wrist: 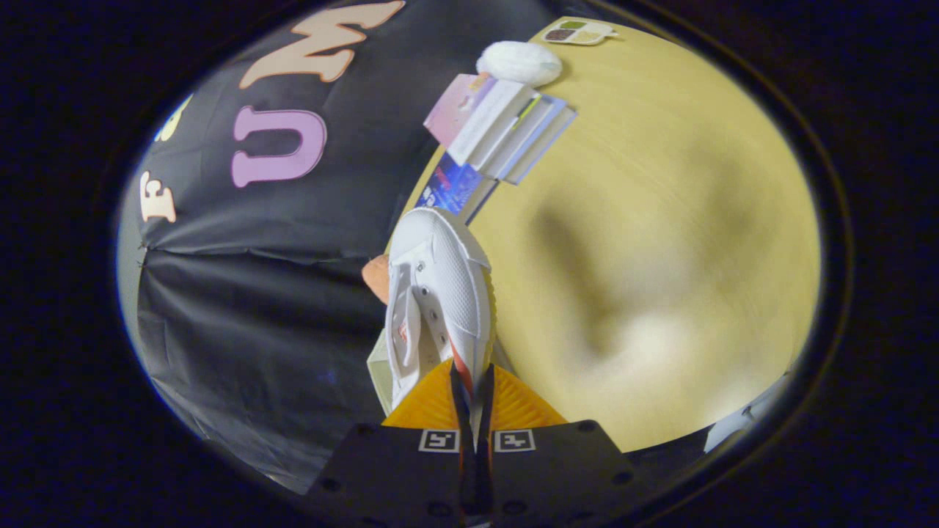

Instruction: Open the storage box then place both shoes into the box .Put the left shoe in first, then the right shoe, with the right side of both shoes facing outward in a uniform manner.

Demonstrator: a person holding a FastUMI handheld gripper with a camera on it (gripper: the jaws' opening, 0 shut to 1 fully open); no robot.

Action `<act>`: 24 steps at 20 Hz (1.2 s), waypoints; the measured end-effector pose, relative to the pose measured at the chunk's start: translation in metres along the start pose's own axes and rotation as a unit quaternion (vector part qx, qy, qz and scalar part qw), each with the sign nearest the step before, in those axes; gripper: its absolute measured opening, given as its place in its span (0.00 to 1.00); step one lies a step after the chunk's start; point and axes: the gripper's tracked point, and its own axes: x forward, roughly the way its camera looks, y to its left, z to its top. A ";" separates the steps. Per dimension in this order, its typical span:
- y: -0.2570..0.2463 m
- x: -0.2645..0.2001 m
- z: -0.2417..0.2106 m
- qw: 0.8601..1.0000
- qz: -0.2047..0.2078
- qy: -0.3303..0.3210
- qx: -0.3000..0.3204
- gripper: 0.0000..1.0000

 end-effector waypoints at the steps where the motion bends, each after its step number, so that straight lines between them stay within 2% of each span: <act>1: 0.017 0.001 -0.007 1.000 0.011 0.006 -0.010 0.03; 5: 0.074 0.013 -0.045 0.997 0.042 0.039 -0.058 0.03; 8: 0.093 0.030 -0.076 0.994 0.046 0.058 -0.082 0.03; 14: 0.075 0.061 -0.138 0.988 -0.005 0.095 -0.119 0.03; 21: 0.044 0.081 -0.143 0.984 -0.074 0.077 -0.141 0.04; 24: 0.046 0.083 -0.145 0.986 -0.080 0.074 -0.124 0.05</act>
